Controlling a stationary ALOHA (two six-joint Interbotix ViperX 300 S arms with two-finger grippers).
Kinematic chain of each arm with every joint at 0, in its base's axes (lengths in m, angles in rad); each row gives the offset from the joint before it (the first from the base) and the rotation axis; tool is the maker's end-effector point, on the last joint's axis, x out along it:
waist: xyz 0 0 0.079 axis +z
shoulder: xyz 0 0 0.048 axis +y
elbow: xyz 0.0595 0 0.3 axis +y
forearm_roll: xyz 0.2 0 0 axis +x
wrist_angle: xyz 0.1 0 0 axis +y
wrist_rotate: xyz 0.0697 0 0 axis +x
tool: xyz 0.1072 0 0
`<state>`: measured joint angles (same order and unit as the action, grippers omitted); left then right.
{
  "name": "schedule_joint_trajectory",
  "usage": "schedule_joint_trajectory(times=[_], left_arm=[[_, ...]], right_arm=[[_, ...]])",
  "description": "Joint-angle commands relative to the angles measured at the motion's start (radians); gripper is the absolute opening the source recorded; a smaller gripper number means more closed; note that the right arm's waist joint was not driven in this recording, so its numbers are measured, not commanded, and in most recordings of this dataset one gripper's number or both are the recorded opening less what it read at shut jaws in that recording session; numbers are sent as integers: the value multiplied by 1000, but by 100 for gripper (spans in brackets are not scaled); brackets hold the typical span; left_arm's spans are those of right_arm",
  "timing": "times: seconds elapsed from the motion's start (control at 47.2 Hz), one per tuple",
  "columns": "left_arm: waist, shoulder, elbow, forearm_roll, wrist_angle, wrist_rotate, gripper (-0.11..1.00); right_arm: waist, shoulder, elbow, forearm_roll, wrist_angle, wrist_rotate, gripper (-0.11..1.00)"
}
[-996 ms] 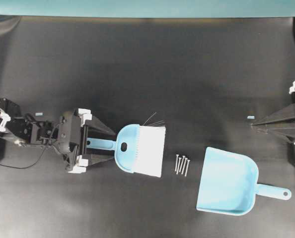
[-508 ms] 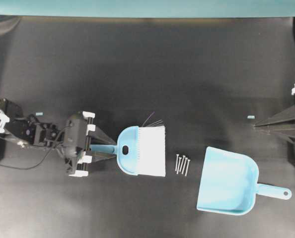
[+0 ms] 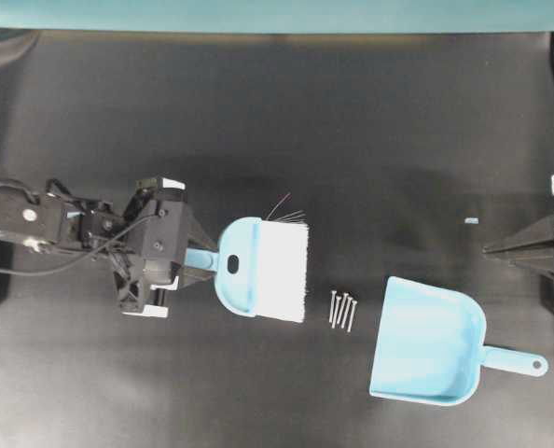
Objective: Hold the dustpan with a person, while the left arm uses a hand brush to gather the screws into the dustpan.
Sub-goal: 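Lift the brush with the left gripper and tilt bristles down, then sweep the brush with the left gripper pushing screws toward the dustpan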
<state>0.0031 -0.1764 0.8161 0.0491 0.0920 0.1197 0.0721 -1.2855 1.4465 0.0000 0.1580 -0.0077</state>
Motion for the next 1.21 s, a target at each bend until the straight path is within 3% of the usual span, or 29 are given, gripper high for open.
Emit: schedule_joint_trajectory(times=[0.0,0.254,0.445,0.911,1.186], left_arm=[[-3,-52,-48,-2,81,8,30],[-18,-61,-117,-2,347,18,31],[-18,-58,-202,-2,563,77,30],[-3,41,-396,-2,827,129,30],[-9,97,-483,-2,868,155,30]], right_arm=[[0,-25,-2,0,-3,-8,0],[0,-114,20,0,6,-8,0],[0,-155,26,0,18,-8,0],[0,-160,26,0,20,-8,0],[0,-160,28,0,20,-8,0]])
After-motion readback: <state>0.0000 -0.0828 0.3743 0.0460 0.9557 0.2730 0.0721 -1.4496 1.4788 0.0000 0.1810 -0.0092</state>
